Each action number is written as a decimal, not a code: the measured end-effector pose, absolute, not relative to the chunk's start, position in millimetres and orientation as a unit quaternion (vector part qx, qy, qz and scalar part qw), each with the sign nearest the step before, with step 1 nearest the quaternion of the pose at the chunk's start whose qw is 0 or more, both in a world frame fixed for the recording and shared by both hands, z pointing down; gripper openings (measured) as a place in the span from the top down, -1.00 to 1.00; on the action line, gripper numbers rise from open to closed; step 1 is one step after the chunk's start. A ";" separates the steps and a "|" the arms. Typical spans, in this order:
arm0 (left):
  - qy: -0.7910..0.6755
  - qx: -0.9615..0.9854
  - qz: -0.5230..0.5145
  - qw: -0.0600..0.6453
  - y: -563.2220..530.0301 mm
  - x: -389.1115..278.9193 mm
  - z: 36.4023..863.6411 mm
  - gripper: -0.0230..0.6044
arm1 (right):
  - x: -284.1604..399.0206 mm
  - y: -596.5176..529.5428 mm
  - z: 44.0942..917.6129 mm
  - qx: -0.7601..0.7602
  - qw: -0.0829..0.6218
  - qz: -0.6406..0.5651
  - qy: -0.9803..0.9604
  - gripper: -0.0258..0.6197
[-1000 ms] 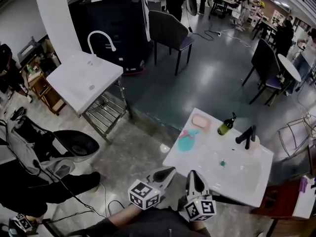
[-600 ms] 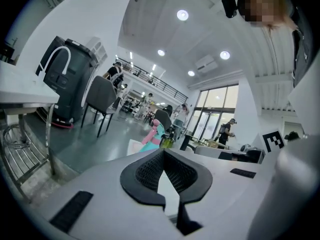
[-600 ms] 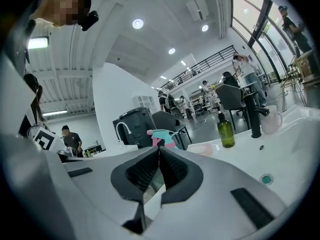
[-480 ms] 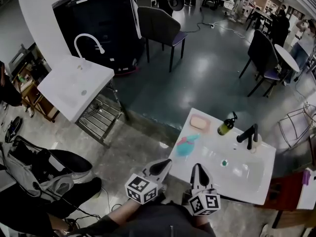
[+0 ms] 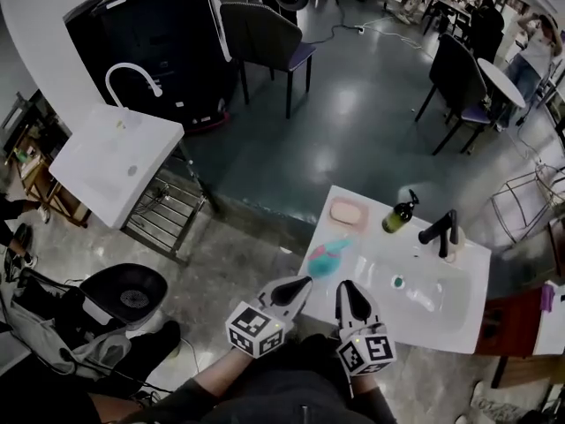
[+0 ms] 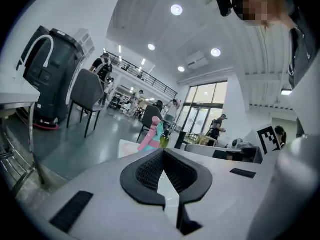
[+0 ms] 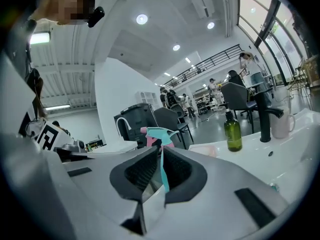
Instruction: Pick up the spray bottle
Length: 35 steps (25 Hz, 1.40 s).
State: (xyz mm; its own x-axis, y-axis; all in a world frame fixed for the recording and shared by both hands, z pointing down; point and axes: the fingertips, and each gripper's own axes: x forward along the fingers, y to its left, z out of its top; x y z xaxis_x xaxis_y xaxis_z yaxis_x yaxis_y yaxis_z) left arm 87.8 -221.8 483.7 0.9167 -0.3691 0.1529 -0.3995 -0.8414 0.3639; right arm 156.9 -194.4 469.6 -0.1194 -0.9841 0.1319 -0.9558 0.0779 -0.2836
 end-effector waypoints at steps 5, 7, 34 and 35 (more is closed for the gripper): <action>-0.201 0.960 0.034 0.193 -228.0 98.4 484.9 0.91 | 154.5 -209.6 474.6 -0.634 0.019 -0.145 0.759 0.88; -0.207 0.957 0.032 0.198 -230.4 99.3 486.5 0.91 | 150.3 -215.1 476.1 -0.613 0.015 -0.150 0.776 0.63; -0.332 0.909 0.053 0.248 -270.0 80.3 529.5 0.91 | 142.9 -277.2 528.7 -0.451 -0.096 -0.092 0.883 -0.32; -0.333 0.908 0.054 0.248 -270.5 79.7 531.1 0.91 | 141.0 -278.0 530.0 -0.445 -0.100 -0.086 0.886 -0.32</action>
State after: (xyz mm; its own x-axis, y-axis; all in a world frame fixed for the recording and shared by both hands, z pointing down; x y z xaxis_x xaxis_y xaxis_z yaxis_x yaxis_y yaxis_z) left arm 79.7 -270.5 531.1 0.7721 -0.5781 0.2638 -0.6320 -0.6554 0.4134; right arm 141.0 -278.0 530.0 -0.5835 -0.7718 0.2527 -0.8060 0.5886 -0.0632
